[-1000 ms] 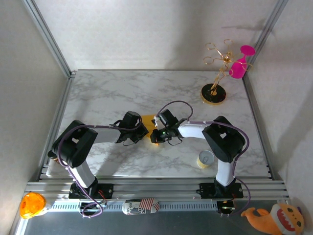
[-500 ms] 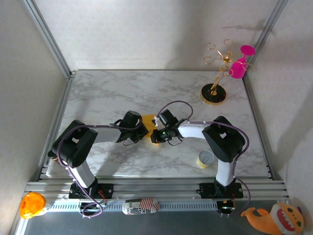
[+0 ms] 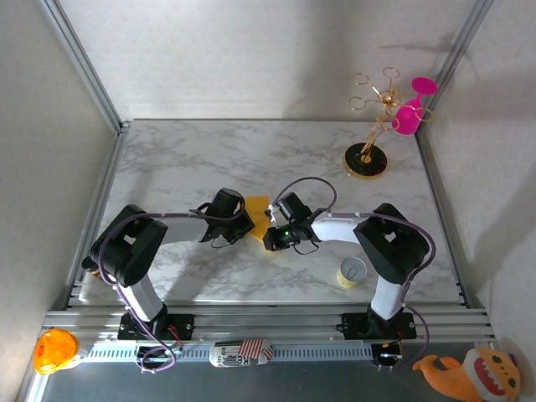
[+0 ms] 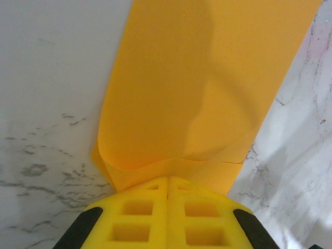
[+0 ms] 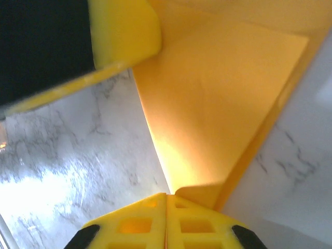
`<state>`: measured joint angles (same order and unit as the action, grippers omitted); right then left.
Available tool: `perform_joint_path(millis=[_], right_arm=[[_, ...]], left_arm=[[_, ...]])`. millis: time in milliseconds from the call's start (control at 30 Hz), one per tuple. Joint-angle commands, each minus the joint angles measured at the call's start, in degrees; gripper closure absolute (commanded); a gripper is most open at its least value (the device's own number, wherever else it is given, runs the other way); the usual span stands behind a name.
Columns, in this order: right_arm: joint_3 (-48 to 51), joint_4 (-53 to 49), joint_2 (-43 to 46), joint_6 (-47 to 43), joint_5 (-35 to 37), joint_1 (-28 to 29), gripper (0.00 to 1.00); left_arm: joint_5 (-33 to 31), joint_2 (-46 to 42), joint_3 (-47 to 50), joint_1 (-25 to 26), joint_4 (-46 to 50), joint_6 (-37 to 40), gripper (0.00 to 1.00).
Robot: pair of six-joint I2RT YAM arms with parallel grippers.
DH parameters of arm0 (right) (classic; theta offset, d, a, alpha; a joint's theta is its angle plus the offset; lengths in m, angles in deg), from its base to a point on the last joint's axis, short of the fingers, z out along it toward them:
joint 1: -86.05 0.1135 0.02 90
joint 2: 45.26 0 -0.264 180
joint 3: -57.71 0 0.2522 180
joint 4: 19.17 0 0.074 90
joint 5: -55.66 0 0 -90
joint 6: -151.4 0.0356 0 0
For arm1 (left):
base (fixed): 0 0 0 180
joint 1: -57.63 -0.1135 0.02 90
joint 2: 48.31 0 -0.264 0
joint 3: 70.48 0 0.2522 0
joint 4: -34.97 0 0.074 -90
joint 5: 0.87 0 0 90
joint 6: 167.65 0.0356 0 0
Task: Fold a paper plane with a square sheet of paper (pick it up from the middle)
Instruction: Third fold the triangle at the center of the table.
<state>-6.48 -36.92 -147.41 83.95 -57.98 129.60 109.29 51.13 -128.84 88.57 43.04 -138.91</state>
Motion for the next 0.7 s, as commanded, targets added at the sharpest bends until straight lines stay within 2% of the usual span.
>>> perform_joint_path(millis=[0,100,267,667], right_arm=[[4.6,-8.4,2.0,-1.4,1.9,-0.5,0.92],[5.5,-8.1,5.2,-1.3,1.9,-1.4,0.91],[-1.3,-5.1,10.5,-0.7,-1.6,-1.7,0.89],[-7.0,-3.0,-0.2,0.9,-0.8,-0.2,0.92]], left_arm=[[-6.5,3.7,1.1,-0.4,9.6,1.5,0.95],[-5.9,3.6,0.7,-0.3,9.5,1.6,0.95],[-3.9,2.7,0.2,-0.2,8.5,1.0,0.94],[-3.0,1.8,-1.0,0.1,7.5,0.3,0.94]])
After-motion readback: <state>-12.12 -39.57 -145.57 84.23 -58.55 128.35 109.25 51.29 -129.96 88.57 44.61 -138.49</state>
